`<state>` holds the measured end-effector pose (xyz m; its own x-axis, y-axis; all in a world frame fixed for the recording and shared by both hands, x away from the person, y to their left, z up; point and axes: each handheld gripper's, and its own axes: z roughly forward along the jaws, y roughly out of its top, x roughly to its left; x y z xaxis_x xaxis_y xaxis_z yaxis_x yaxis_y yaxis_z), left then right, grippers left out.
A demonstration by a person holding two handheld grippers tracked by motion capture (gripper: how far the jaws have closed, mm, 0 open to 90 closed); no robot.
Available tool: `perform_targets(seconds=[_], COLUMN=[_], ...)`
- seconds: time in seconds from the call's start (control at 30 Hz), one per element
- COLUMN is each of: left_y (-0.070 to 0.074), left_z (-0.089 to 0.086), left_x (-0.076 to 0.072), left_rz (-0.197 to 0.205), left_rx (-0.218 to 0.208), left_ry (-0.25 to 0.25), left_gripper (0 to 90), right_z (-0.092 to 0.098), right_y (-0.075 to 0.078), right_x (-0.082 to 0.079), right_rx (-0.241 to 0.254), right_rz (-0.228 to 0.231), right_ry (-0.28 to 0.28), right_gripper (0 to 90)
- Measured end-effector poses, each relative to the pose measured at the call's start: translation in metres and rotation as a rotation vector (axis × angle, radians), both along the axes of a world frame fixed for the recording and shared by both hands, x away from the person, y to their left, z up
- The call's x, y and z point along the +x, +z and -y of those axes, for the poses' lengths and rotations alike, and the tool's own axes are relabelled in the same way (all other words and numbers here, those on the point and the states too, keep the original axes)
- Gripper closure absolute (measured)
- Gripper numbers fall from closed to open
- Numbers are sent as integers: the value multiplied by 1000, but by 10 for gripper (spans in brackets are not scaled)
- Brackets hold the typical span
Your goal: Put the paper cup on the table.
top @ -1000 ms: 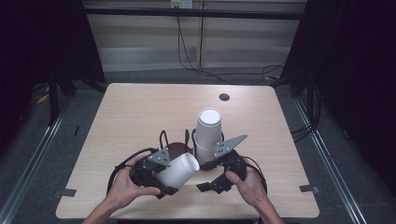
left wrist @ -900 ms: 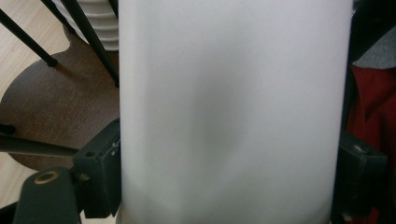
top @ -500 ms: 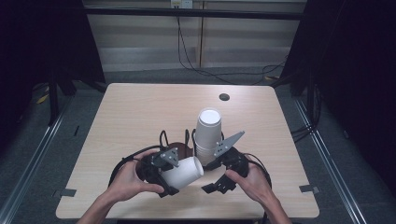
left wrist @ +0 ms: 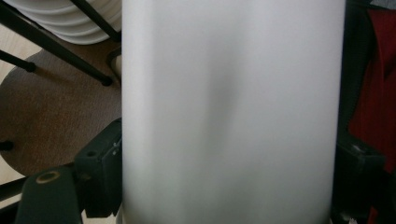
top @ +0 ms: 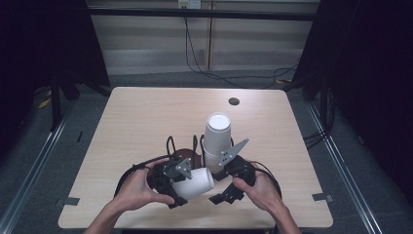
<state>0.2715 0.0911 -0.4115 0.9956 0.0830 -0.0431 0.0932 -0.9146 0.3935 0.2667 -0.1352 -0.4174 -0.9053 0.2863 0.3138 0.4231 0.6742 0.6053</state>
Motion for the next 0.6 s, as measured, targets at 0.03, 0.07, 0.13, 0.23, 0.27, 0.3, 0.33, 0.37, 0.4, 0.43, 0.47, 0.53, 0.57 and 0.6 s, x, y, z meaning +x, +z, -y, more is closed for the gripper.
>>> perform_targets(seconds=[0.03, 0.07, 0.13, 0.23, 0.27, 0.3, 0.33, 0.37, 0.4, 0.43, 0.47, 0.53, 0.57, 0.6], left_y=[0, 0, -1, -3, -4, -4, -5, -6, -6, -6, -7, -8, -8, -9], left_z=[1, 1, 3, 6, 7, 7, 8, 9, 10, 11, 11, 12, 12, 12], left_x=[0, -1, -2, -6, -7, -7, -8, -8, -9, -9, -9, -10, -10, -10], left_rz=[6, 5, 0, 0, 0, 2, -6, -3, -7, -7, -8, -12, -11, -11], left_rx=[2, 5, 15, 37, 42, 48, 45, 46, 48, 45, 47, 51, 52, 50], left_ry=[-5, -7, -25, -41, -51, -55, -53, -59, -60, -72, -83, -83, -83, -85], left_gripper=[163, 163, 163, 163, 163, 163, 163, 163, 163, 163, 163, 163, 163, 163], right_z=[-2, -3, -5, -8, -9, -10, -11, -12, -13, -14, -16, -18, -19, -20], right_y=[0, 0, 0, 1, 1, 0, 0, -2, -3, -4, -6, -7, -7, -7], right_x=[0, 0, 1, 2, 2, 2, 1, 1, 1, 1, 2, 1, 1, 1], right_rx=[3, 1, -15, -20, -20, -28, -39, -36, -43, -43, -44, -47, -50, -44], right_rz=[9, 4, 4, 2, -5, -6, -20, -31, -37, -53, -60, -65, -69, -70], right_ry=[10, 21, 31, 46, 49, 54, 55, 58, 61, 70, 80, 85, 89, 93], right_gripper=[170, 171, 176, 176, 176, 176, 176, 176, 175, 175, 174, 162, 154, 151])
